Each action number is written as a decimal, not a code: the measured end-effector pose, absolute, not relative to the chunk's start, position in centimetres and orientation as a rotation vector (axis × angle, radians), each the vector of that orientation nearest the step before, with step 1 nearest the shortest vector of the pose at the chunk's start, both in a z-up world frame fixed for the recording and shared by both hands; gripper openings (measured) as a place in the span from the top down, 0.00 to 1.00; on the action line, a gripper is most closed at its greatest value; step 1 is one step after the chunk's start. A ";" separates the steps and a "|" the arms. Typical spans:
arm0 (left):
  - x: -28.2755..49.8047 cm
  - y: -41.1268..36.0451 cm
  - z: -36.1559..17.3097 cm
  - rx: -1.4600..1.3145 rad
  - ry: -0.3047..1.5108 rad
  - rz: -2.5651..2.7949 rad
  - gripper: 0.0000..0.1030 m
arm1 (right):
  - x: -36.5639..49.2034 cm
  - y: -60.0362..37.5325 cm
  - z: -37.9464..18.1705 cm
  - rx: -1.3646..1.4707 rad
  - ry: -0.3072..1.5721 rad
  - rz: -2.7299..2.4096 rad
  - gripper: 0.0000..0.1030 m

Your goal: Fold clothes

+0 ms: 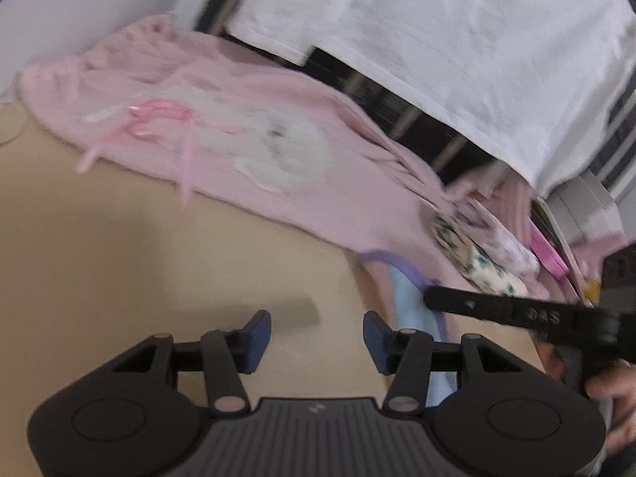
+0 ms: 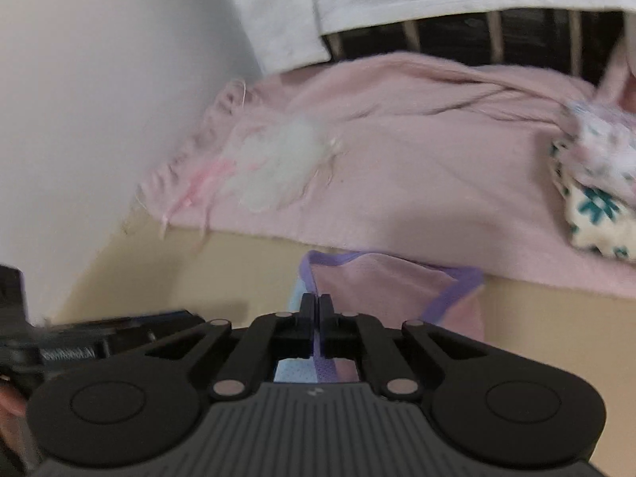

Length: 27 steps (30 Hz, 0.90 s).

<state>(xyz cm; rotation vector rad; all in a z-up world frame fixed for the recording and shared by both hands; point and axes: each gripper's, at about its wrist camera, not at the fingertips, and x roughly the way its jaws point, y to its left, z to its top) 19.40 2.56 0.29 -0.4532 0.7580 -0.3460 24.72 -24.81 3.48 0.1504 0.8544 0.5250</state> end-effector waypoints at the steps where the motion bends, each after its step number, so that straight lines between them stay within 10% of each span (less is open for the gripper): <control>1: 19.1 1.8 0.4 -0.425 0.758 -0.371 0.50 | 24.9 -24.9 2.8 0.132 0.888 0.491 0.96; 5: 17.8 -1.4 0.6 -0.263 0.736 -0.423 0.50 | 24.4 -25.5 2.0 0.085 0.890 0.400 0.91; 9: 17.2 -3.4 0.1 -0.175 0.730 -0.436 0.50 | 21.5 -27.5 3.8 0.133 0.809 0.389 0.63; 20: 15.3 -6.8 -0.1 0.064 0.675 -0.308 0.56 | 9.6 -29.1 2.5 0.133 0.809 0.493 0.63; 22: 15.2 -7.0 -0.2 0.078 0.669 -0.306 0.56 | 10.1 -29.1 1.5 0.193 0.835 0.524 0.67; 24: 15.3 -6.8 -0.2 0.067 0.669 -0.308 0.56 | 10.7 -29.2 0.6 0.247 0.875 0.536 0.99; 27: 15.4 -6.7 -0.3 0.072 0.669 -0.300 0.55 | 10.0 -30.9 1.1 0.296 0.861 0.455 0.98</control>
